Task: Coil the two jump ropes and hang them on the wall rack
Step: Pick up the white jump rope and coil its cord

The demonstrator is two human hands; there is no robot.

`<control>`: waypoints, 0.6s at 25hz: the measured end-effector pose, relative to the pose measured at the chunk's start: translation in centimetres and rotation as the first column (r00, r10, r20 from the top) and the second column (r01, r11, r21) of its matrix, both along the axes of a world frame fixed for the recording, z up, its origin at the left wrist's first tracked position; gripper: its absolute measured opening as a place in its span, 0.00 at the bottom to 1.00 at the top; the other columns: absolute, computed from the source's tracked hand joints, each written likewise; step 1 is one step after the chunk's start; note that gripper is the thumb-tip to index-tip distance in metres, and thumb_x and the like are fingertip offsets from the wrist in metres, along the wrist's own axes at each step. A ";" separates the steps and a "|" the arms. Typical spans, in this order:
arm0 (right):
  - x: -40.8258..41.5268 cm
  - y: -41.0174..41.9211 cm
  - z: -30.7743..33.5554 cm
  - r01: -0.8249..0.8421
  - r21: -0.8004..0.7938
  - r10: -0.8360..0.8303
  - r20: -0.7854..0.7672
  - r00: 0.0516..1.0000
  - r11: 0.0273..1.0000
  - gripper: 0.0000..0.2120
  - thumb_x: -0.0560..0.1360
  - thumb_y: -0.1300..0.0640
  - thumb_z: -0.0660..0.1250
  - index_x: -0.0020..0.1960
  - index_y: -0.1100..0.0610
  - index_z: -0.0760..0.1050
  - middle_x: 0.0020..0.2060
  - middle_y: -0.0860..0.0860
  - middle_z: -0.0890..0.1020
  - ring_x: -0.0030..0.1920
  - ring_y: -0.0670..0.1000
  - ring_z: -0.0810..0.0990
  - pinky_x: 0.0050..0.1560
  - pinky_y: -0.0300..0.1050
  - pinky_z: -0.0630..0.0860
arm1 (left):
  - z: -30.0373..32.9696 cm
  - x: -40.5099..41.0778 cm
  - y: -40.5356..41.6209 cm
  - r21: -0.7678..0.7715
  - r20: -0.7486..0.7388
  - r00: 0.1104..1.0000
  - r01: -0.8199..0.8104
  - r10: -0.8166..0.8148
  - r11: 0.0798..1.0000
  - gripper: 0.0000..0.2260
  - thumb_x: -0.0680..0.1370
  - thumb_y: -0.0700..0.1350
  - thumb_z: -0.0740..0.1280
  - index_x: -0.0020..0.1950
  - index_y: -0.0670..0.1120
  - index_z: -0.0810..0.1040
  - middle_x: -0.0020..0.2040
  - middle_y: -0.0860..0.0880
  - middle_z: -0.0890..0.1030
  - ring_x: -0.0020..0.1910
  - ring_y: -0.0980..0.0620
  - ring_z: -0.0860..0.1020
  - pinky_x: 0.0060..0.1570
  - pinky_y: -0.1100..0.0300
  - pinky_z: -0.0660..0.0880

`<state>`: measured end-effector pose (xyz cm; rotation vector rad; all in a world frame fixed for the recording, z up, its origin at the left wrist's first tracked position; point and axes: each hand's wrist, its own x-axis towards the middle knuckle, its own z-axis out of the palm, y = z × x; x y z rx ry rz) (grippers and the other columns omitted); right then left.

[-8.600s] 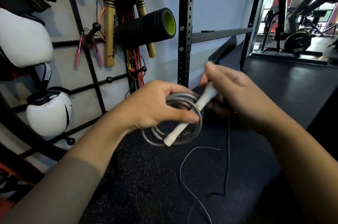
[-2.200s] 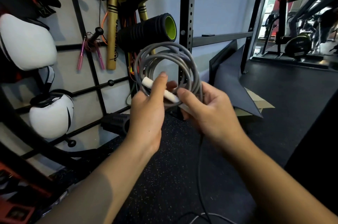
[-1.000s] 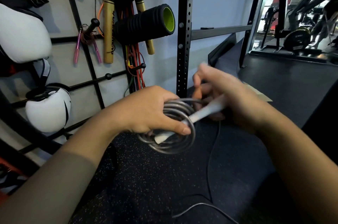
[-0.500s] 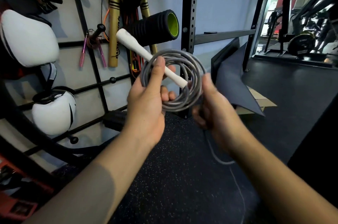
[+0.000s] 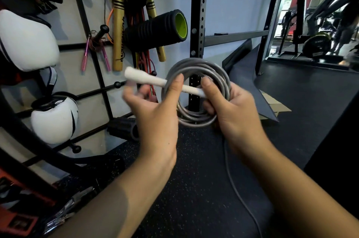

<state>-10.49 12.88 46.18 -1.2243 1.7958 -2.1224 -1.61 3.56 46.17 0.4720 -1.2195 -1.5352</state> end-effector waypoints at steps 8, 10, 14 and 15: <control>-2.7 1.4 1.2 -0.059 0.348 0.155 -0.254 0.955 0.936 0.11 0.78 0.52 0.72 0.52 0.60 0.84 0.42 0.59 0.88 0.43 0.60 0.88 0.46 0.55 0.84 | 3.8 2.7 -2.8 -0.717 0.663 0.692 0.478 0.285 0.507 0.49 0.66 0.62 0.79 0.80 0.66 0.54 0.73 0.60 0.74 0.72 0.56 0.72 0.74 0.48 0.67; -2.3 1.3 1.3 -0.082 0.413 0.229 -0.321 0.919 0.907 0.14 0.76 0.49 0.73 0.54 0.58 0.81 0.42 0.56 0.88 0.42 0.56 0.88 0.45 0.53 0.84 | 3.6 2.6 -3.9 -0.556 0.781 0.617 0.616 0.096 0.558 0.39 0.65 0.58 0.82 0.73 0.63 0.69 0.60 0.57 0.84 0.56 0.58 0.83 0.62 0.55 0.78; -2.1 1.4 1.6 -0.195 0.413 0.312 -0.240 0.919 0.890 0.17 0.75 0.49 0.74 0.57 0.55 0.72 0.36 0.54 0.87 0.36 0.50 0.85 0.38 0.45 0.80 | 2.7 2.1 -5.1 -0.311 0.831 0.522 0.722 -0.192 0.618 0.11 0.70 0.48 0.80 0.47 0.47 0.83 0.35 0.48 0.87 0.32 0.52 0.85 0.36 0.57 0.82; -2.3 1.6 1.8 -0.214 0.388 0.312 -0.211 0.926 0.896 0.16 0.76 0.49 0.74 0.57 0.54 0.73 0.37 0.56 0.86 0.37 0.51 0.85 0.39 0.49 0.80 | 2.6 2.1 -5.3 -0.318 0.832 0.521 0.730 -0.192 0.605 0.09 0.72 0.49 0.79 0.46 0.48 0.83 0.32 0.49 0.85 0.29 0.52 0.83 0.33 0.58 0.81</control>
